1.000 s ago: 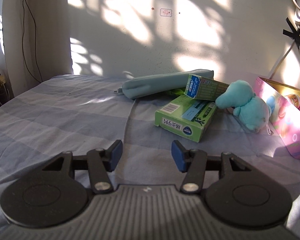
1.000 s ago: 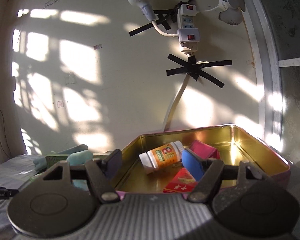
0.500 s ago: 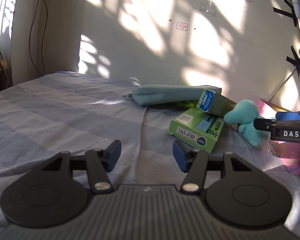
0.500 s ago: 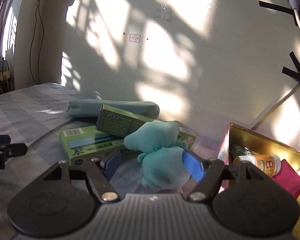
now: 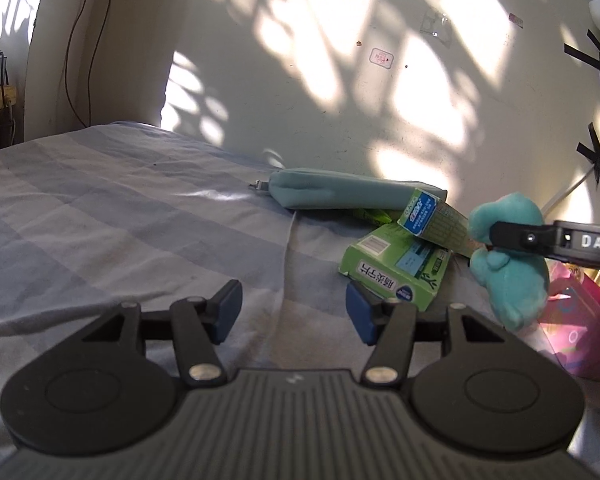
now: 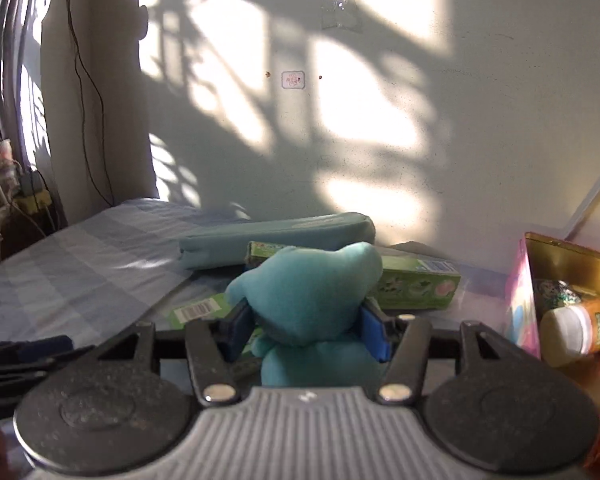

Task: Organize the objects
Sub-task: 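Move the right gripper to the teal plush toy and grasp it, then carry the teal plush toy into the pink tin and open the right gripper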

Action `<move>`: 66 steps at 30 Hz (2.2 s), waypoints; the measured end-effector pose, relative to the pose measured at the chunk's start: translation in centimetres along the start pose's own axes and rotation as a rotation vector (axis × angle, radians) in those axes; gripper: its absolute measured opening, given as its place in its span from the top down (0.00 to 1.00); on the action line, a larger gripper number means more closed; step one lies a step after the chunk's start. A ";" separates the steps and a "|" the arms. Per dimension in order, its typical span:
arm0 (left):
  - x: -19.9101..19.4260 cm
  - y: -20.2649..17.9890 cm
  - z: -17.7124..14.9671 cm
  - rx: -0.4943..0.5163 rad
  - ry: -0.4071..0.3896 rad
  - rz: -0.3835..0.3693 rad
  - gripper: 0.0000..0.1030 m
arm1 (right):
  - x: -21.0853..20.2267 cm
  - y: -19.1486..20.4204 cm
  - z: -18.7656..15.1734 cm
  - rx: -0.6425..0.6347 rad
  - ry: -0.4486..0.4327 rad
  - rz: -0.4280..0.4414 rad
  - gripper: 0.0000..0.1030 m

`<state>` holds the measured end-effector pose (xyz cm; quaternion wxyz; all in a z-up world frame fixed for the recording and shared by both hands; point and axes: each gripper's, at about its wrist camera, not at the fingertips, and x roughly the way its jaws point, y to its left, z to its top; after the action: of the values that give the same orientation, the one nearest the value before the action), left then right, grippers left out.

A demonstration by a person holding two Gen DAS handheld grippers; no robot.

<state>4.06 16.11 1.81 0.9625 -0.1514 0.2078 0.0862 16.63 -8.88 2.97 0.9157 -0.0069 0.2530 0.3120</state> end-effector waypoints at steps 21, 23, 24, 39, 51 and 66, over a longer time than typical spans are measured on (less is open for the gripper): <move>-4.6 -8.8 -2.2 0.239 0.014 -0.239 0.41 | -17.0 -5.0 -10.5 0.154 -0.079 0.086 0.14; -4.7 -10.6 -2.7 0.266 0.031 -0.298 0.41 | -17.9 -5.1 -10.6 0.162 -0.119 0.079 0.14; -4.7 -11.7 -3.0 0.277 0.039 -0.324 0.41 | -18.3 -5.2 -10.8 0.166 -0.134 0.067 0.14; -5.5 -13.7 -2.0 0.153 0.135 -0.506 0.41 | -21.7 -10.7 -13.4 0.311 -0.184 -0.065 0.13; -3.6 -13.7 -5.7 -0.001 0.442 -0.608 0.36 | -15.9 -12.9 -12.7 0.505 -0.051 0.056 0.37; -3.5 -21.3 0.7 0.209 0.179 -0.711 0.48 | -19.0 -13.7 -7.7 0.427 -0.331 0.022 0.68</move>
<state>6.06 -4.06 9.34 0.9206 -0.1219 0.2334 -0.2883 8.07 -31.99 3.19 0.9220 0.2401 0.1599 0.2584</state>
